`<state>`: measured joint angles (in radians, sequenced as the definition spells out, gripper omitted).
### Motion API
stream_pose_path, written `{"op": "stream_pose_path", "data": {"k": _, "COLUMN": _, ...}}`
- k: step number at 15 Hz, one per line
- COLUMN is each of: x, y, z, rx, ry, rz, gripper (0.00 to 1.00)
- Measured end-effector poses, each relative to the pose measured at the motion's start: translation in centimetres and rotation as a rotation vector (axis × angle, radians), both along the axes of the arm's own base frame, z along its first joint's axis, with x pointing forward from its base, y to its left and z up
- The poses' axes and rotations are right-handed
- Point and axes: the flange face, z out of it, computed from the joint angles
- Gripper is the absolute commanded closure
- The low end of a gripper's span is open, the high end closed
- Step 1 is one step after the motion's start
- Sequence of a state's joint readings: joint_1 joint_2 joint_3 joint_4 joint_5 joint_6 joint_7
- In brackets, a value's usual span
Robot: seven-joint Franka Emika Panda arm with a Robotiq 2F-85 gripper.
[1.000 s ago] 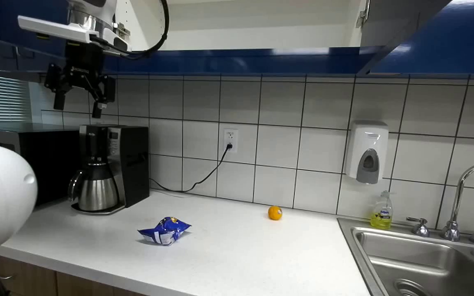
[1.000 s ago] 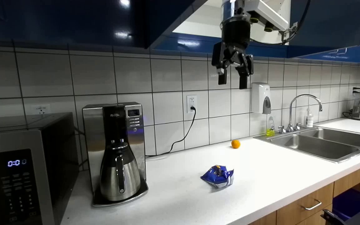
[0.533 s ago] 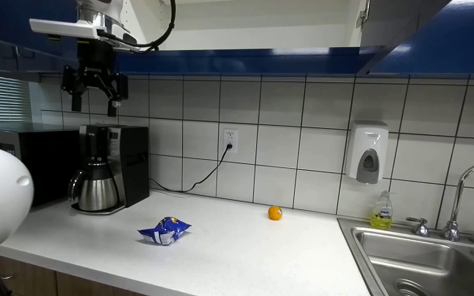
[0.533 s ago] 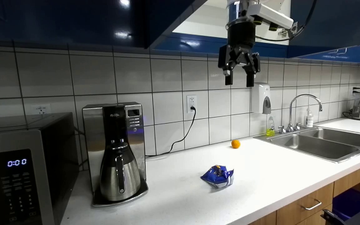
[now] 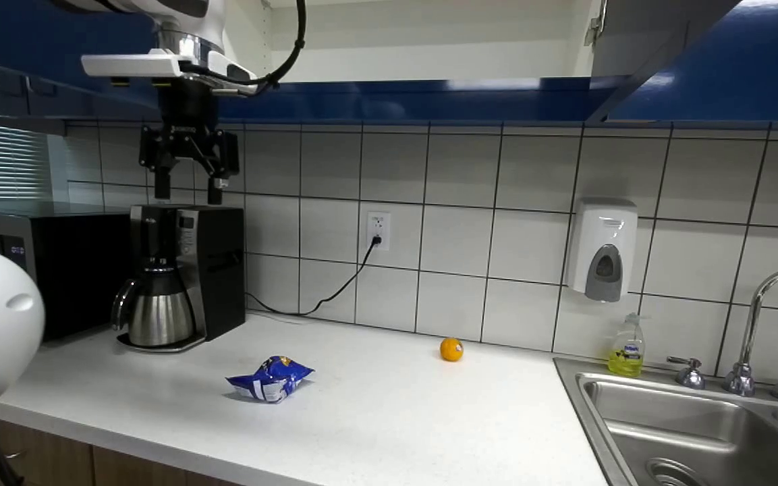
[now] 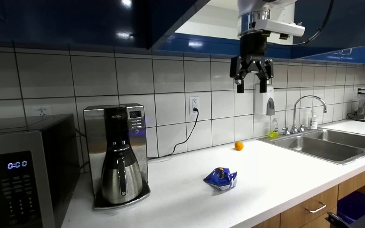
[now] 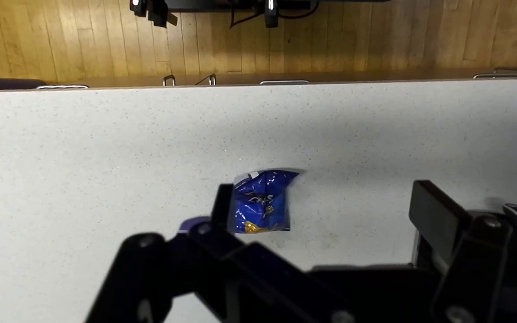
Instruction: Move an object and put it on another position
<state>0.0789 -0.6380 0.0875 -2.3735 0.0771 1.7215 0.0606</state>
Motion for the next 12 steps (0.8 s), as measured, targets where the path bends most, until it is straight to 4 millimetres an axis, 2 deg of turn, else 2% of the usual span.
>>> {"op": "stream_pose_path", "data": {"k": 7, "x": 2.8, "y": -2.9, "z": -6.2, "rx": 0.008, "ry": 0.001, "rz": -0.072, "gripper": 0.0}}
{"op": "stream_pose_path", "data": {"k": 12, "x": 5.2, "y": -3.5, "z": -11.2, "rx": 0.006, "ry": 0.031, "rz": -0.086, "gripper": 0.0}}
